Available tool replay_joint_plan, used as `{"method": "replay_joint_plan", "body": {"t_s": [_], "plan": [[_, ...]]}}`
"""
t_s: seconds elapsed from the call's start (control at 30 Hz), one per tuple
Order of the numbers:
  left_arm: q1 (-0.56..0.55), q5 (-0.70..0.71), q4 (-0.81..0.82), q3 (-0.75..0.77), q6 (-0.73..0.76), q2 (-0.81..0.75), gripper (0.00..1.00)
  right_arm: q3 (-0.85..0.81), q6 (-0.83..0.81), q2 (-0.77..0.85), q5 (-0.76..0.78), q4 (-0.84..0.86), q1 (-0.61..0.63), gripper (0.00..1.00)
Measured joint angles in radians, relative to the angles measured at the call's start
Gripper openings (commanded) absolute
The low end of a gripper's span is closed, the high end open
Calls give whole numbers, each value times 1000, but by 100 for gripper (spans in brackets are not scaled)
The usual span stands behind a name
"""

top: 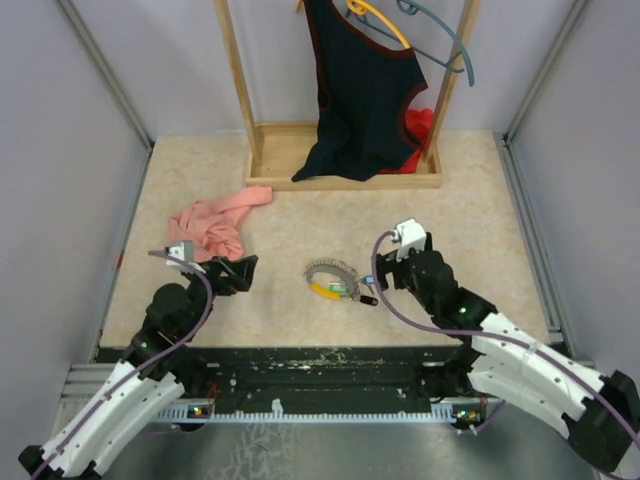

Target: Put the keys on the keyring

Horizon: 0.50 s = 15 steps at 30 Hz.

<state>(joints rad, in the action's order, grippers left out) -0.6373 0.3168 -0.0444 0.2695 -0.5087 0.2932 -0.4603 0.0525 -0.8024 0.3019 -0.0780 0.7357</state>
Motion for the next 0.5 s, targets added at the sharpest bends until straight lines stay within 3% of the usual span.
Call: {"method": "replay_joint_plan", "body": {"t_s": [0.3,0.5], "plan": [[0,-16,-238,302,18,-96,99,-14,55,404,73,-217,0,90],[0,-13,-309,324,33,-179,99,-13,92,602,110,-295,0,90]]}}
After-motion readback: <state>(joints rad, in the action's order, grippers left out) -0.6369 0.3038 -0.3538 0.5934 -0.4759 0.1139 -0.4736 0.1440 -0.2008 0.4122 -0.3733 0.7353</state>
